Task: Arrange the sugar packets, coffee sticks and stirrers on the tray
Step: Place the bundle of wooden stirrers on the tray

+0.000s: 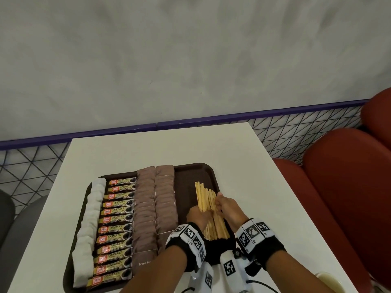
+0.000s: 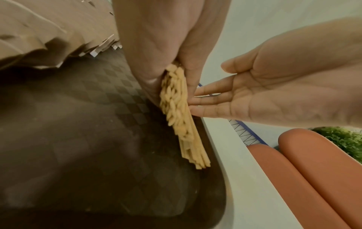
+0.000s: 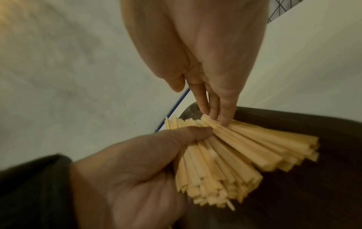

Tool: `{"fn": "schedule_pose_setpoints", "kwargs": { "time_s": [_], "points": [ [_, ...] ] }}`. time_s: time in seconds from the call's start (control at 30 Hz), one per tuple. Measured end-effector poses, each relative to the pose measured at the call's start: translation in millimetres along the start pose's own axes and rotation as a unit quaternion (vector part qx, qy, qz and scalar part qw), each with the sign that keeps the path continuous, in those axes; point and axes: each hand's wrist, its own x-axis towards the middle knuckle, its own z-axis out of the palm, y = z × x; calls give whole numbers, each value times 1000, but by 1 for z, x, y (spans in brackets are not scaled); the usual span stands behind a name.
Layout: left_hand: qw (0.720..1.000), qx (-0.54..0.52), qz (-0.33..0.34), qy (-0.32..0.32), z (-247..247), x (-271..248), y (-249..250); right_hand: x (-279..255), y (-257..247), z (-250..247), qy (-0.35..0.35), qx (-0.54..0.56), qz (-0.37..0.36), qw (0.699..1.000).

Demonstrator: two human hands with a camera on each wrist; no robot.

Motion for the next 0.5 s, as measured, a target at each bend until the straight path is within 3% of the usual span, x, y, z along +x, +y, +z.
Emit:
{"fn": "schedule_pose_setpoints", "kwargs": {
  "time_s": [0.5],
  "points": [
    [998,3,10,58,-19,-10,-1,-4,3,13,-15,-47,1,999]
  ]
}}
